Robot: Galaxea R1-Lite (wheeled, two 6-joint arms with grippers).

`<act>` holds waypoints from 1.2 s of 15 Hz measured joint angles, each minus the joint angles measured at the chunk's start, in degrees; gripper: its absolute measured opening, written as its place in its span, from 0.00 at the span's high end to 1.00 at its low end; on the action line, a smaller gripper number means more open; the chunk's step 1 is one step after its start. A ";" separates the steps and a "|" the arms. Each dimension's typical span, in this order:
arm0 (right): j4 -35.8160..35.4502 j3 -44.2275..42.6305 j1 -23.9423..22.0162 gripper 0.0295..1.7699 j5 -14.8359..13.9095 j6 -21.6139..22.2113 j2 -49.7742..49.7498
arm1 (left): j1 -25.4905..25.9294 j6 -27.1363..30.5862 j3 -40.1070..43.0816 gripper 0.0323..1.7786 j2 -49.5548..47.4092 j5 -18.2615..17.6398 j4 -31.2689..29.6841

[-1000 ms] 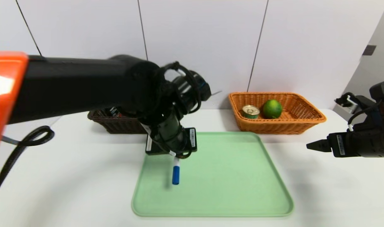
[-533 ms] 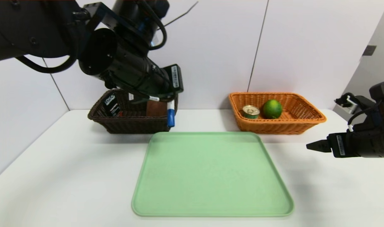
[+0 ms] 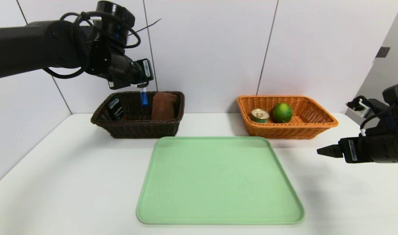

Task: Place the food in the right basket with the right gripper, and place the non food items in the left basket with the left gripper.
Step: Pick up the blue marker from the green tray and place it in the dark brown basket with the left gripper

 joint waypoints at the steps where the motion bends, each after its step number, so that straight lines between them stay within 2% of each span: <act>1: 0.00 -0.02 -0.02 0.03 0.00 -0.05 0.05 | 1.18 0.38 0.00 0.91 1.35 0.00 -0.77; 8: 0.00 -0.46 0.00 0.03 0.09 -0.05 0.24 | 5.73 0.66 0.00 0.91 9.84 -0.23 -1.85; 18: -0.02 -0.49 -0.07 0.03 0.17 -0.16 0.79 | 6.01 1.12 -0.02 0.91 13.65 -0.22 -3.67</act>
